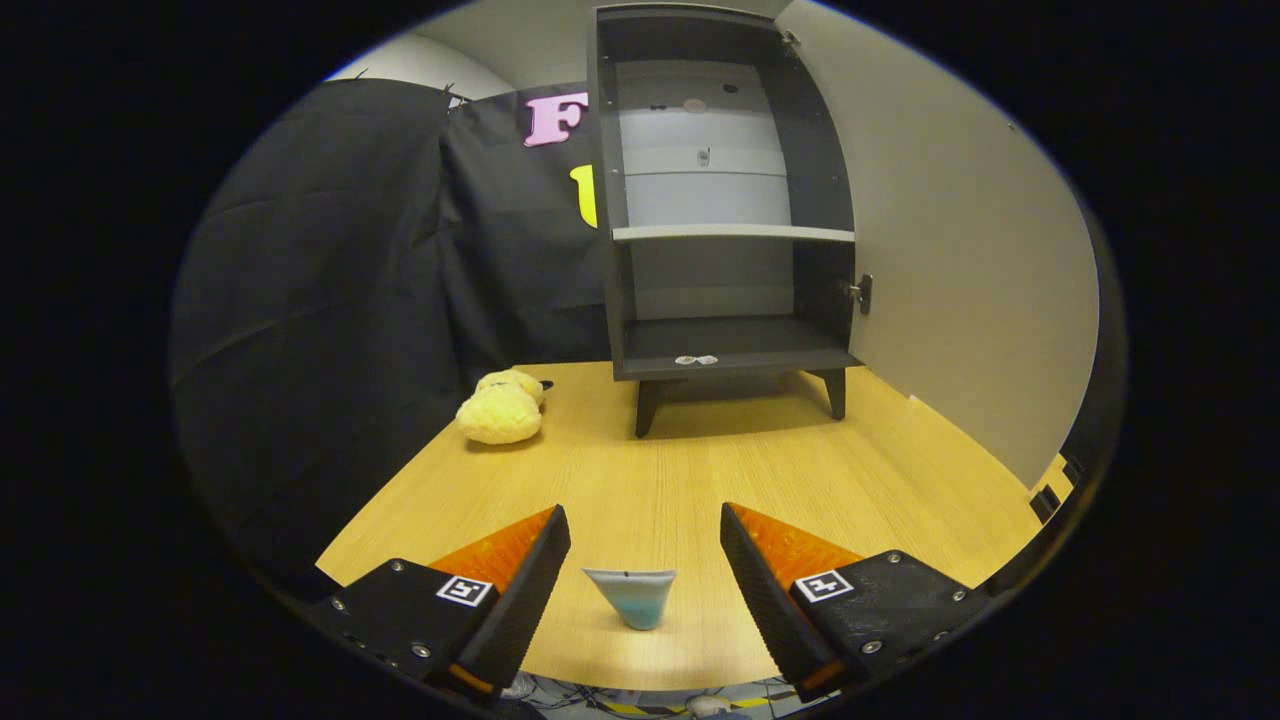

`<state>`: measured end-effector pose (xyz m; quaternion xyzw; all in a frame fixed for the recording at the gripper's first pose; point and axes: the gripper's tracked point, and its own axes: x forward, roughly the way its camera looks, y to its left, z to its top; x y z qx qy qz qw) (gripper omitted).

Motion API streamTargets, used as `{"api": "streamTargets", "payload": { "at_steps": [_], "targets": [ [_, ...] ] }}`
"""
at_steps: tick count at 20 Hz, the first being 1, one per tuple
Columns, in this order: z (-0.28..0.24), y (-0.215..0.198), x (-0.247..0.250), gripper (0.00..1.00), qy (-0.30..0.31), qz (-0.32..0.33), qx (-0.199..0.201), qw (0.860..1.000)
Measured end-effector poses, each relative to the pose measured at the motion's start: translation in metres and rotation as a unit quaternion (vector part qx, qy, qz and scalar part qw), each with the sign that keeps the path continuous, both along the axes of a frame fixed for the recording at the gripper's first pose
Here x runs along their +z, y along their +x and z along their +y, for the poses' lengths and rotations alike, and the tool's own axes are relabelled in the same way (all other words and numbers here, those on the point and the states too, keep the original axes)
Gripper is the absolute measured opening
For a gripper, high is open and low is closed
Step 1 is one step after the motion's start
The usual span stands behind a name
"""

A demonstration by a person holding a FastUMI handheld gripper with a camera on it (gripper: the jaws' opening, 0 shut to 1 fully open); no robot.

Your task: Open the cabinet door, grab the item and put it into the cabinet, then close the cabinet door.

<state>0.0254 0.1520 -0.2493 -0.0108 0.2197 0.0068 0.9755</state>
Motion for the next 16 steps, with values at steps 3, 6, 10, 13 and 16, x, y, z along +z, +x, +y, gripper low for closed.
{"api": "streamTargets", "payload": {
  "at_steps": [3, 6, 10, 13, 16],
  "targets": [
    [0.004, -0.005, -0.024, 0.94, -0.004, 0.026, -0.003, 1.000],
    [0.007, -0.010, -0.054, 0.94, -0.011, 0.059, -0.004, 0.998],
    [0.008, -0.018, -0.087, 0.89, 0.010, 0.099, -0.020, 0.995],
    [0.006, -0.019, -0.087, 0.62, 0.002, 0.098, -0.013, 0.995],
    [0.007, -0.019, -0.087, 0.50, -0.004, 0.099, 0.006, 0.995]
  ]
}}
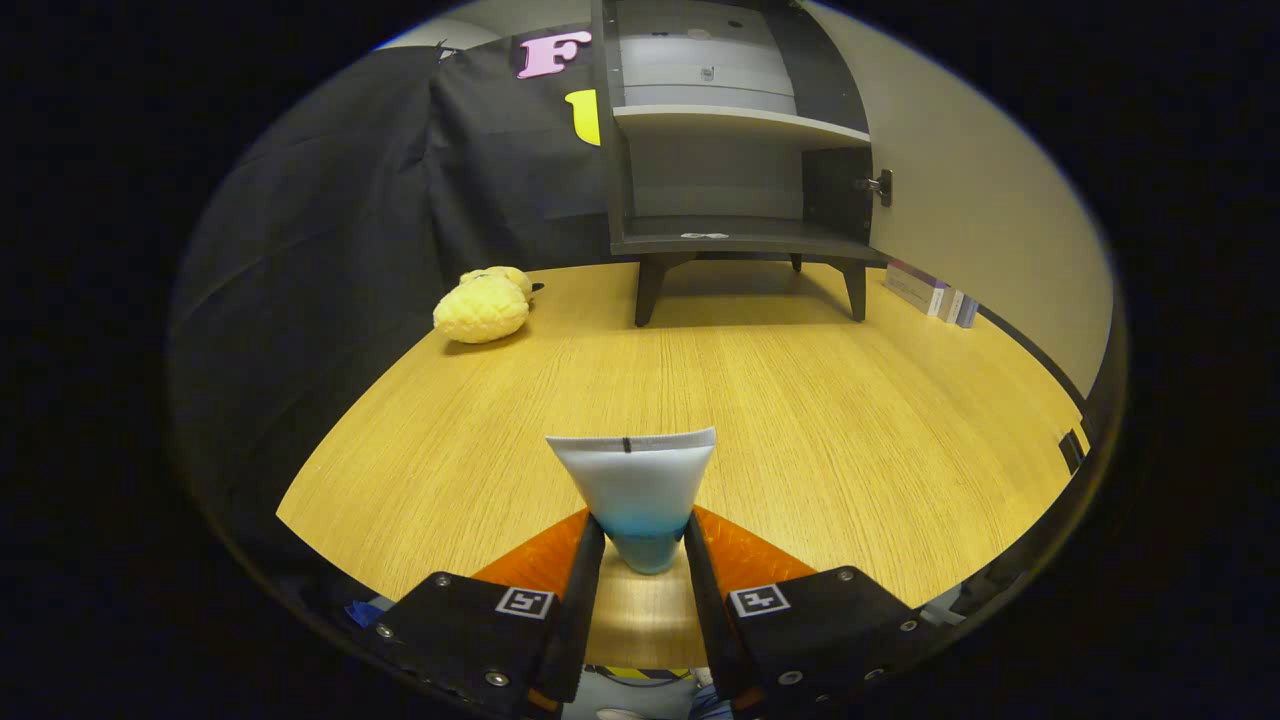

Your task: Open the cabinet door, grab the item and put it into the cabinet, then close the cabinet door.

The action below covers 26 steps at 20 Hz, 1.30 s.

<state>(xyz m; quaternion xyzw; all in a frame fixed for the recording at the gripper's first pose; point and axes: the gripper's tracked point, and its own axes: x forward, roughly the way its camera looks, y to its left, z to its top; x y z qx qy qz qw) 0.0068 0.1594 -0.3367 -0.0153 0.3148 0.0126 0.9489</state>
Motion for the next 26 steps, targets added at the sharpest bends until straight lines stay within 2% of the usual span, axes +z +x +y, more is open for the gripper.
{"api": "streamTargets", "payload": {
  "at_steps": [6, 14, 26],
  "targets": [
    [-0.010, 0.021, 0.048, 0.50, 0.006, -0.027, 0.012, 1.000],
    [-0.039, 0.061, 0.129, 0.49, 0.012, -0.070, 0.009, 0.997],
    [-0.079, 0.147, 0.256, 0.49, 0.015, -0.151, 0.012, 0.988]
  ]
}}
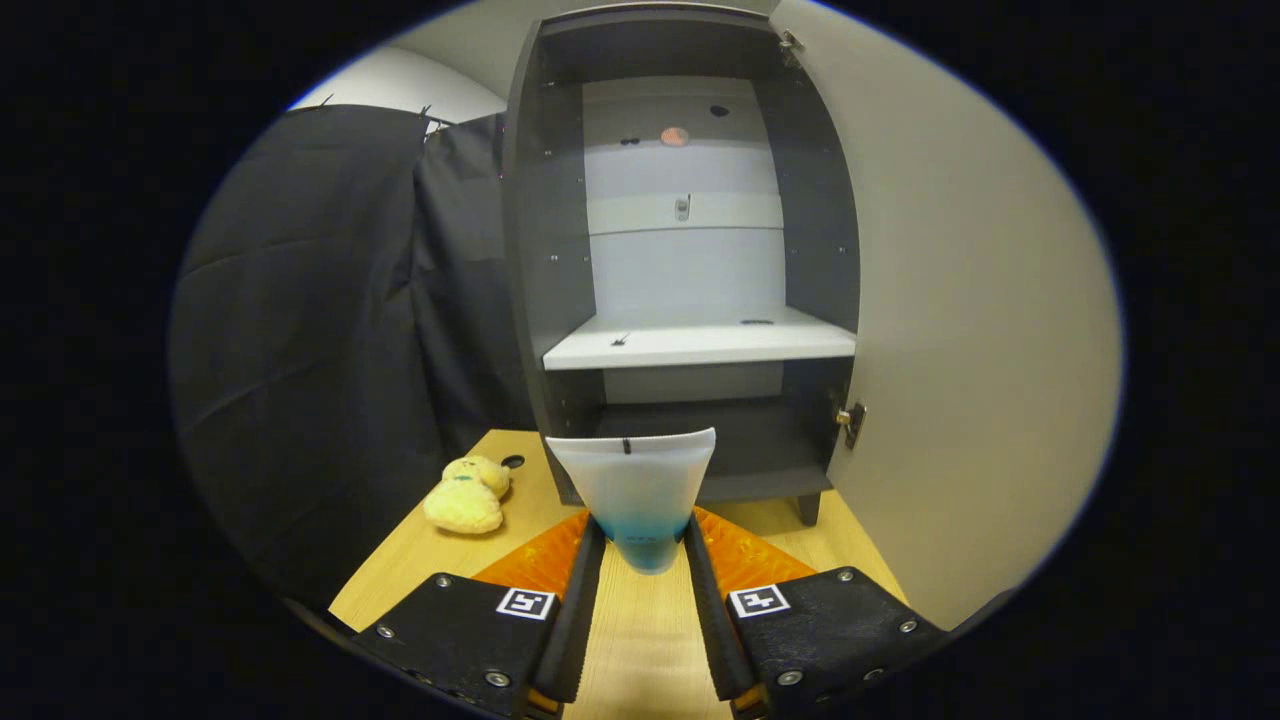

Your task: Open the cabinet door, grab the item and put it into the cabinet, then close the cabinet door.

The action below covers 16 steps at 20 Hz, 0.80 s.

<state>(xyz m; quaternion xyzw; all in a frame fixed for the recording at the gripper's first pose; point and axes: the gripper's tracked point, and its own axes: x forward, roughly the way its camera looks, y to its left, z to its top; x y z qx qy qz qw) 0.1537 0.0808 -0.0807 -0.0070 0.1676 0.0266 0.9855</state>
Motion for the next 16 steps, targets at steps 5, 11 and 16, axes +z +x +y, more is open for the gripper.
{"api": "streamTargets", "payload": {
  "at_steps": [5, 11, 16],
  "targets": [
    [-0.006, 0.041, 0.042, 0.49, 0.005, -0.020, 0.006, 1.000],
    [-0.008, 0.092, 0.082, 0.49, 0.008, -0.032, 0.012, 0.999],
    [-0.003, 0.140, 0.104, 0.49, 0.017, -0.021, 0.020, 0.999]
  ]
}}
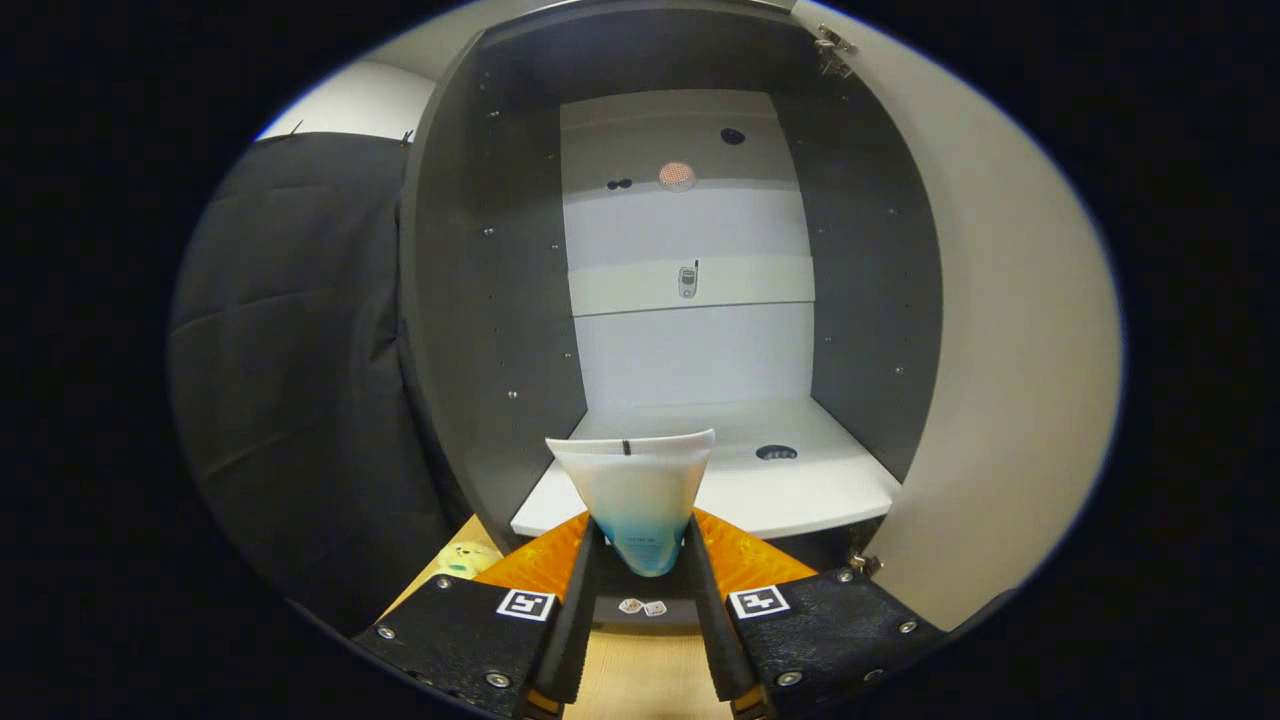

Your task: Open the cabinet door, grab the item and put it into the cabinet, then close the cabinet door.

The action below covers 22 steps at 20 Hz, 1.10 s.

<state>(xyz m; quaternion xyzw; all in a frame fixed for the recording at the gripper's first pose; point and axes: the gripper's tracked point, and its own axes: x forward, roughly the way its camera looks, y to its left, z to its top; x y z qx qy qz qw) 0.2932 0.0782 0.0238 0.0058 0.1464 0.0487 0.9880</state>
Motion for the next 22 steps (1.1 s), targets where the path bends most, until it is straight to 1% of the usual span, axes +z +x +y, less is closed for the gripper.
{"api": "streamTargets", "payload": {
  "at_steps": [6, 11, 14, 17, 20, 22],
  "targets": [
    [0.008, 0.055, 0.002, 0.49, 0.004, 0.029, 0.006, 1.000],
    [0.006, 0.093, -0.023, 0.49, -0.001, 0.080, -0.004, 0.997],
    [0.003, 0.102, -0.035, 0.50, -0.009, 0.101, -0.010, 0.995],
    [0.004, 0.107, -0.035, 0.51, -0.005, 0.101, -0.013, 0.995],
    [0.003, 0.107, -0.036, 0.54, -0.009, 0.099, -0.014, 0.995],
    [0.003, 0.103, -0.032, 0.59, -0.013, 0.092, -0.014, 0.996]
  ]
}}
